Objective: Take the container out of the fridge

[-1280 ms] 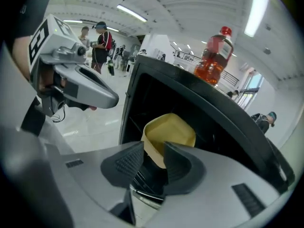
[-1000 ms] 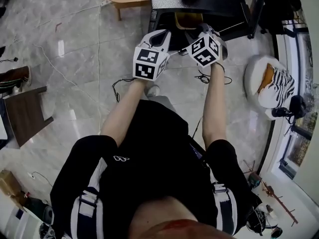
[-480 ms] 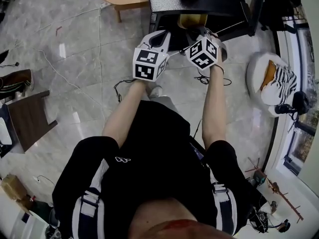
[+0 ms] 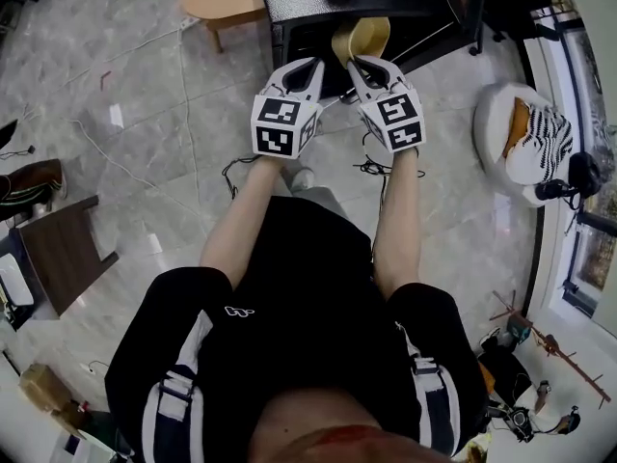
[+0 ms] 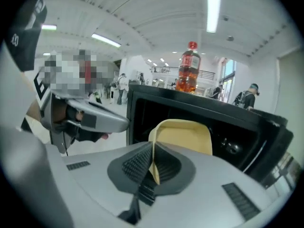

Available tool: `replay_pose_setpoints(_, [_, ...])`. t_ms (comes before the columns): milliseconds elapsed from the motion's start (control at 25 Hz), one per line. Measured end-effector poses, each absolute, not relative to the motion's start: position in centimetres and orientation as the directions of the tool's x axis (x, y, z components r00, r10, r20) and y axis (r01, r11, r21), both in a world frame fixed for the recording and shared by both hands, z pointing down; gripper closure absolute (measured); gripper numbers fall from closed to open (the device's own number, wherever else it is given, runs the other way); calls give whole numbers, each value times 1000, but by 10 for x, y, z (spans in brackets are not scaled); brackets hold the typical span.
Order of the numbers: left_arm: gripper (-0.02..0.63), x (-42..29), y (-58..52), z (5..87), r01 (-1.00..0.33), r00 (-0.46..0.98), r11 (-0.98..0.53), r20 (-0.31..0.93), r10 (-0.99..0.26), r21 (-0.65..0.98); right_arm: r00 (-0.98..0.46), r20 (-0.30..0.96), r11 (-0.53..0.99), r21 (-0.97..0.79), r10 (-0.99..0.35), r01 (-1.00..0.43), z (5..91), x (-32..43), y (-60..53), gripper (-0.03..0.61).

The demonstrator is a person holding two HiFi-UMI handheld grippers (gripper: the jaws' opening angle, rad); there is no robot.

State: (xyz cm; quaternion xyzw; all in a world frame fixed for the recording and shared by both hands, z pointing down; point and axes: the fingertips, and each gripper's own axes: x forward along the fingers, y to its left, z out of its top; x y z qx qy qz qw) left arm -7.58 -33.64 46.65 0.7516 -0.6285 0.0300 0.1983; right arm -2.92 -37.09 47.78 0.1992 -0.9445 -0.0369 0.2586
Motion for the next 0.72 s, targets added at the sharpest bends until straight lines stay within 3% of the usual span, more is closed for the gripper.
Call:
replay_pose_setpoints(320, [604, -67, -341, 462, -946, 222, -142, 262, -939, 292, -819, 195, 799, -187, -540, -572, 442, 19, -366, 563])
replay_pose_setpoints(520, [603, -56, -343, 461, -942, 241, -161, 256, -936, 296, -766, 101, 698, -350, -635, -625, 435, 50, -363, 563])
replay_pose_setpoints(720, [603, -31, -343, 455, -940, 274, -203, 249, -929, 275, -706, 88, 595, -472, -702, -650, 447, 83, -363, 563])
